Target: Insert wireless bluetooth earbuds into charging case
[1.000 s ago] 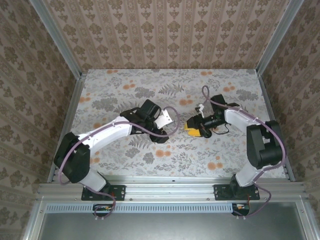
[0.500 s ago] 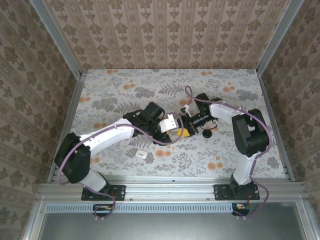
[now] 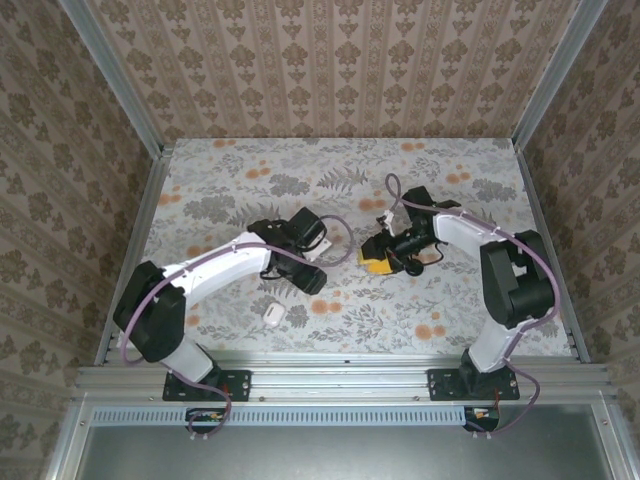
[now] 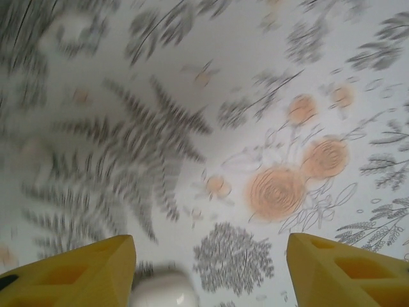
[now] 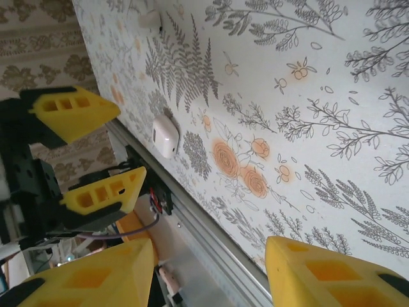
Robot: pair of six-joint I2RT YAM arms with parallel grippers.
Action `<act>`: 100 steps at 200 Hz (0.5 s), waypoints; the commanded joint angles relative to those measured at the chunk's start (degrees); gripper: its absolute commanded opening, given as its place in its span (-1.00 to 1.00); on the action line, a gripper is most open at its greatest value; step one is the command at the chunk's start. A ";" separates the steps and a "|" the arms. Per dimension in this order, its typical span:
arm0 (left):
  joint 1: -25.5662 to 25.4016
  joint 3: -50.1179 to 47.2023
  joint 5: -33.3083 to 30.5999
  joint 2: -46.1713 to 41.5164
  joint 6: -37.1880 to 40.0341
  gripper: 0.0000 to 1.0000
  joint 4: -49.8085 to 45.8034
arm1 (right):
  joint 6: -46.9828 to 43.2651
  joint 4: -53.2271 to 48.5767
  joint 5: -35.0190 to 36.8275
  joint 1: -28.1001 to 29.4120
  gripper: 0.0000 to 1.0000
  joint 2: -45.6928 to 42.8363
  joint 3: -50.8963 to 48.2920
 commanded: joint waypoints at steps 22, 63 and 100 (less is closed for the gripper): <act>0.62 -4.39 -6.43 -1.01 -14.46 0.34 -12.01 | 2.56 1.73 2.81 0.73 0.00 -3.87 -2.40; 0.55 -6.38 -6.86 2.88 -13.35 0.34 -12.94 | 2.25 1.05 3.71 1.35 0.00 -5.80 -2.93; 0.68 -7.31 -4.35 5.61 -12.50 0.26 -10.84 | 2.19 0.78 3.44 1.76 0.00 -6.01 -2.78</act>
